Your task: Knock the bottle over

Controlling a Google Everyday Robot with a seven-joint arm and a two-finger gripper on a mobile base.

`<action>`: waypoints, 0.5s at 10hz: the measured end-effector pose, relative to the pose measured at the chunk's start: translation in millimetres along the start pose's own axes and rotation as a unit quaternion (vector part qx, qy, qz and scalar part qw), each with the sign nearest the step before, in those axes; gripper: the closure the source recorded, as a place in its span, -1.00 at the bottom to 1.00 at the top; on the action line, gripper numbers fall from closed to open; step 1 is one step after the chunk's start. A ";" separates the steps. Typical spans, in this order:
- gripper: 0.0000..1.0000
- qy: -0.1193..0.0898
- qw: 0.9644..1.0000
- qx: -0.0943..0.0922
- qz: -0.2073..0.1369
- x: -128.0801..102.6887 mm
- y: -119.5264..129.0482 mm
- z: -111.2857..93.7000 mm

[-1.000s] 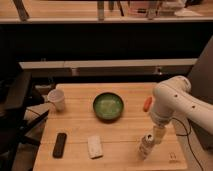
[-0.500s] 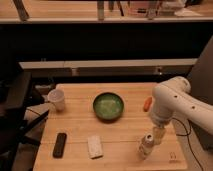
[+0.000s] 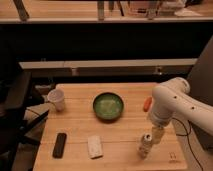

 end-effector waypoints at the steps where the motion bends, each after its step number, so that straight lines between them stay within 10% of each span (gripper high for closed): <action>1: -0.45 -0.001 1.000 0.000 0.000 -0.4 0.5 0.1; 5: 0.05 -0.004 1.000 -0.003 -0.003 -2.8 3.2 1.5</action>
